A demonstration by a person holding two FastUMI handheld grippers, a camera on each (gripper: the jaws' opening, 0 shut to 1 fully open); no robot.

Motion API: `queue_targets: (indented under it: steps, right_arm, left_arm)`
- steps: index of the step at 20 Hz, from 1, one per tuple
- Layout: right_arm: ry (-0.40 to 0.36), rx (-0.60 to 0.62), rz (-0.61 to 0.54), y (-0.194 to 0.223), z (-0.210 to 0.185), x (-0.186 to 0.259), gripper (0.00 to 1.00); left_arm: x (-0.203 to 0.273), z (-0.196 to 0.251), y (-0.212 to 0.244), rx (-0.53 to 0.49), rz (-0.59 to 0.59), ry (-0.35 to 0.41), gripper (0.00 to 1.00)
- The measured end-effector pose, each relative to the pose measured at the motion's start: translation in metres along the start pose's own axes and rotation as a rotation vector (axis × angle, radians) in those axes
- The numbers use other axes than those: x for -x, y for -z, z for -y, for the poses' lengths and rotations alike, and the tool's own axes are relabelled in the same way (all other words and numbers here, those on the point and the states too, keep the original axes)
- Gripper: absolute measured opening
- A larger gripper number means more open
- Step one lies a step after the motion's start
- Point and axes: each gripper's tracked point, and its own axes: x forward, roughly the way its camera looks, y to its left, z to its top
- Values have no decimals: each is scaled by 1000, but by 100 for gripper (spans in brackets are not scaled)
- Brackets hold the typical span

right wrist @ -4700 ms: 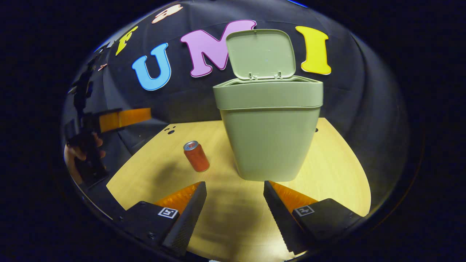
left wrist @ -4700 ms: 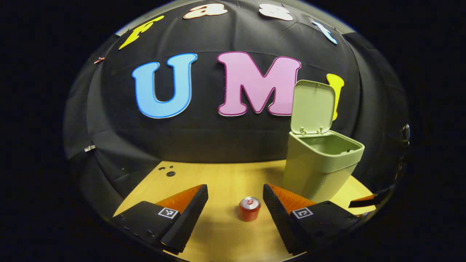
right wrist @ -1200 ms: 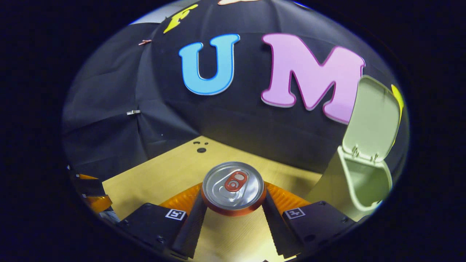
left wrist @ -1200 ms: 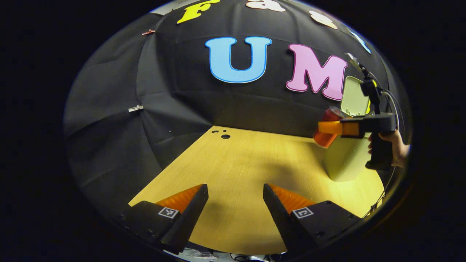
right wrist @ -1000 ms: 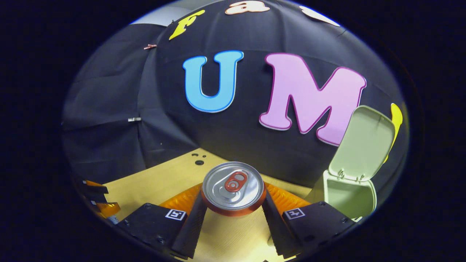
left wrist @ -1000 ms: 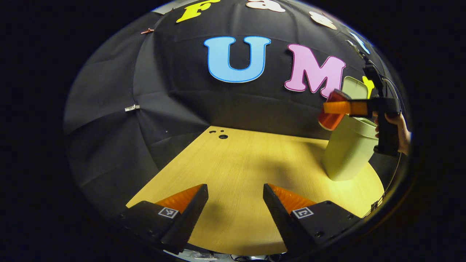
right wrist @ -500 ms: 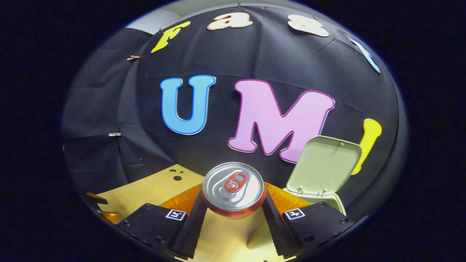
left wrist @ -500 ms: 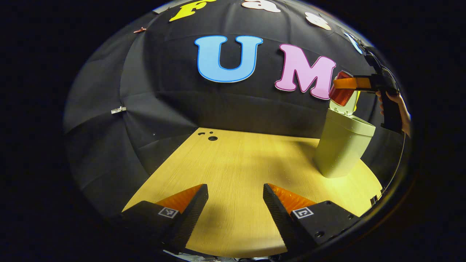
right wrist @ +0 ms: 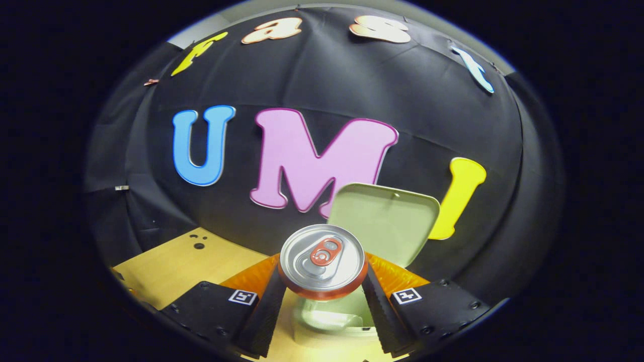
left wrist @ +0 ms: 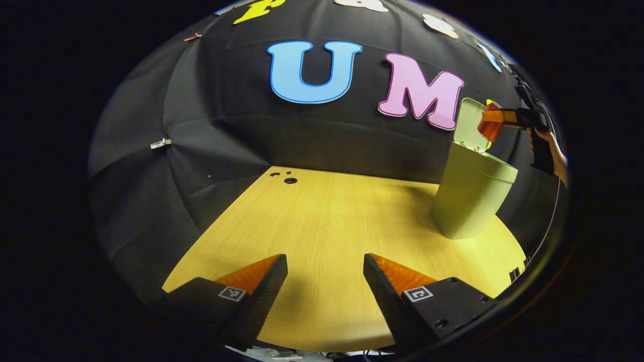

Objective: Press the lid of the desktop garbage bin to open it, pick up the crumpled paper on the desktop and throw it into the bin, then pick up the pop can on the desktop and drop it into the bin, and finally close the garbage bin lid.

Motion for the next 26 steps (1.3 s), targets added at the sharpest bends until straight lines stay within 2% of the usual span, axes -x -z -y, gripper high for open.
queue_targets:
  steps: [4,7,11,14,16,22,24,26]
  right_arm:
    - [2,-3,-33,31,30,-23,82]
    - [-35,-12,-95,66,37,-39,82]
    - [-83,-64,-121,86,36,-53,83]
    - [-110,-59,-159,101,31,-57,83]
    - [-135,-78,-185,110,25,-55,84]
    - [-65,-81,-181,105,35,-48,86]
    - [-48,-88,-152,90,37,-44,95]
    - [-26,-74,-116,73,41,-36,98]
  left_arm:
    - [-6,27,0,46,-15,-38,100]
    - [-14,53,-13,81,-9,-50,98]
    - [-20,77,-27,93,-3,-93,98]
    - [-20,90,-32,88,-2,-129,98]
    - [-19,99,-35,91,2,-129,98]
    - [-13,99,-39,23,20,-72,98]
    - [-9,91,-42,28,36,-71,98]
    - [-4,84,-38,52,41,-73,98]
